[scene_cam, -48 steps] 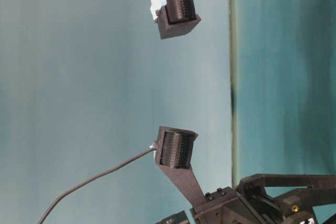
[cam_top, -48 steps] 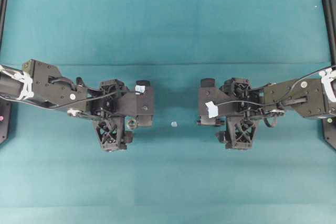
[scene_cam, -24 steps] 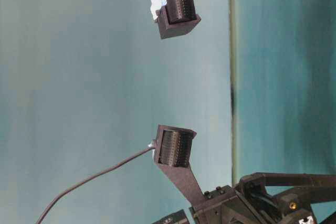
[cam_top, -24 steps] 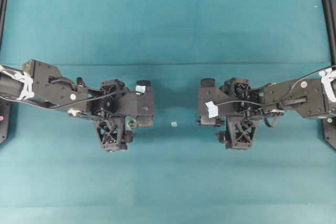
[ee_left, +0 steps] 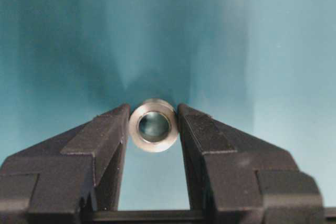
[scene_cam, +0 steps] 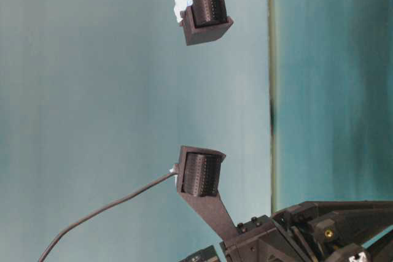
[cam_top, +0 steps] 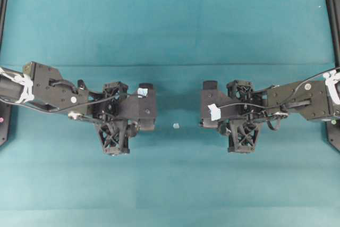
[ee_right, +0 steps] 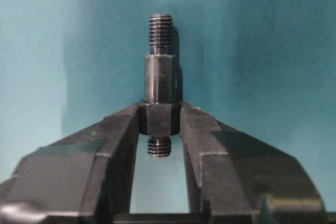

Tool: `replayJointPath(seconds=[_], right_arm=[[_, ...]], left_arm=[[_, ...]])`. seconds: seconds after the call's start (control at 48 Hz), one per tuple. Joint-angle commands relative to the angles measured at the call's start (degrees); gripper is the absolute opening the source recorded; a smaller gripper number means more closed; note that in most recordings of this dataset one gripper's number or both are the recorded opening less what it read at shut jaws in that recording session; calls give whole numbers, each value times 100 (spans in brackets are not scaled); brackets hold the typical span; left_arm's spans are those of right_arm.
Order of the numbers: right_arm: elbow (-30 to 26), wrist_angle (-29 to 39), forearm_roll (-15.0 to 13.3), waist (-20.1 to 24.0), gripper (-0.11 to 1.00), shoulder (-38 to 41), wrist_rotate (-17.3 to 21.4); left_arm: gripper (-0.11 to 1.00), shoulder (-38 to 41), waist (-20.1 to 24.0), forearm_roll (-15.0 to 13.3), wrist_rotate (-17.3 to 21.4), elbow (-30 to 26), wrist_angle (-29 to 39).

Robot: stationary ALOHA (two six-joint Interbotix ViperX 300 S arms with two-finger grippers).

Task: Insert the washer onto the shaft with both hands.
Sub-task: 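Close left gripper on the washer and right gripper on the shaft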

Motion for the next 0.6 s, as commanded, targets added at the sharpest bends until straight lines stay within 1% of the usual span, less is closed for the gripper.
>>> replayJointPath(seconds=[0.0, 0.584], right_arm=[[-18, -9, 0, -26, 1, -26, -53], [-26, 18, 0, -26, 1, -26, -62]], left_arm=[[36, -79, -44, 9, 0, -53, -35], [36, -88, -44, 9, 9, -79, -44]])
